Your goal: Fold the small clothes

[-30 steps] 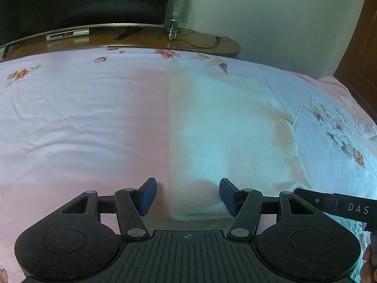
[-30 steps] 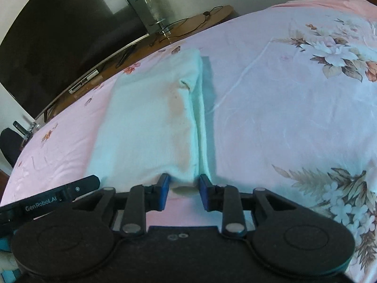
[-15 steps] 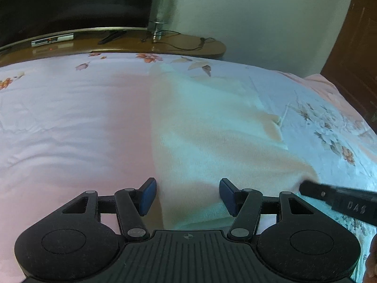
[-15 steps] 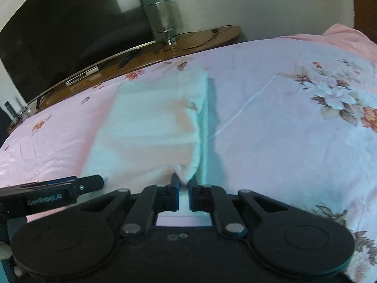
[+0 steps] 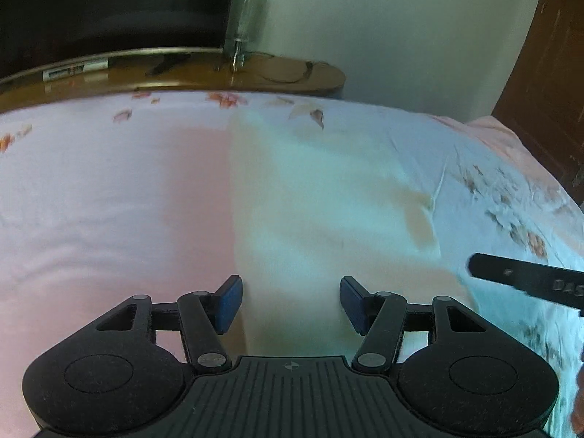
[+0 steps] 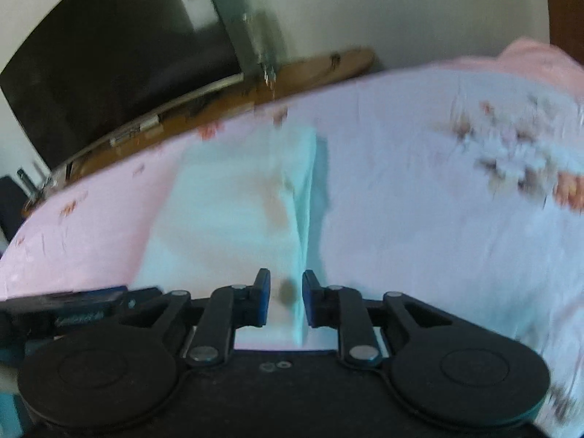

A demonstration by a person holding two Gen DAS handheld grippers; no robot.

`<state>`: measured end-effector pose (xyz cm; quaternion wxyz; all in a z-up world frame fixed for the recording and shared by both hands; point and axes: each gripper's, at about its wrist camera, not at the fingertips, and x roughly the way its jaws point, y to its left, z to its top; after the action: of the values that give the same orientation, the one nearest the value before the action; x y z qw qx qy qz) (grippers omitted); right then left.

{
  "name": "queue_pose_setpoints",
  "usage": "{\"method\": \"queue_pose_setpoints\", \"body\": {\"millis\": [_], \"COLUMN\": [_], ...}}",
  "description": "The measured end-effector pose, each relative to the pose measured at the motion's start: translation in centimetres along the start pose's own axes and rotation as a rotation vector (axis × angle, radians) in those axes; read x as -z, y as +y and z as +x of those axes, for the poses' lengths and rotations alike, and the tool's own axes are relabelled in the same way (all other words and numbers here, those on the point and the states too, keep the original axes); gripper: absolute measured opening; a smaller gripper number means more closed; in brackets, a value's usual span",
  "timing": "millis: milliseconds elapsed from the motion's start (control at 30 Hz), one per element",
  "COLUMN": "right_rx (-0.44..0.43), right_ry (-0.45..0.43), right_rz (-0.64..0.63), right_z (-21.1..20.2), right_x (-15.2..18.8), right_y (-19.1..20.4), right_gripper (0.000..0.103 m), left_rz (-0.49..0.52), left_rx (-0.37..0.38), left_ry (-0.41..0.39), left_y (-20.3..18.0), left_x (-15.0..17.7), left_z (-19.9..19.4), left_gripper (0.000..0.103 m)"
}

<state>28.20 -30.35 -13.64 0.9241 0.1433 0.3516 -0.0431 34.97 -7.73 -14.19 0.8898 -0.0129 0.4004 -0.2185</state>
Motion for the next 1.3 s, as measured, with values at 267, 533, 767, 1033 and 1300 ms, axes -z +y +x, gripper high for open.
{"method": "queue_pose_setpoints", "body": {"millis": [267, 533, 767, 1033, 1300], "right_rx": [0.068, 0.045, 0.025, 0.044, -0.008], "right_ry": [0.12, 0.127, 0.028, 0.049, 0.098], "right_rz": [-0.051, -0.031, 0.011, 0.044, 0.128], "right_z": [4.6, 3.0, 2.2, 5.6, 9.7], "right_x": [1.7, 2.5, -0.8, -3.9, -4.5], "right_y": [0.9, 0.6, 0.8, 0.8, 0.1], "right_gripper": [0.018, 0.019, 0.036, 0.067, 0.026], "left_rz": [0.101, 0.03, 0.068, 0.129, 0.091], "left_rx": [-0.012, 0.038, 0.006, -0.065, -0.061], "left_ry": [0.062, 0.092, 0.025, -0.017, 0.015], "left_y": [-0.6, 1.4, 0.0, 0.0, 1.2], "left_x": [1.5, 1.5, -1.1, -6.4, -6.5], "left_z": [2.2, 1.1, -0.2, 1.6, 4.8], "left_gripper": [0.059, 0.059, 0.06, 0.06, 0.06]}}
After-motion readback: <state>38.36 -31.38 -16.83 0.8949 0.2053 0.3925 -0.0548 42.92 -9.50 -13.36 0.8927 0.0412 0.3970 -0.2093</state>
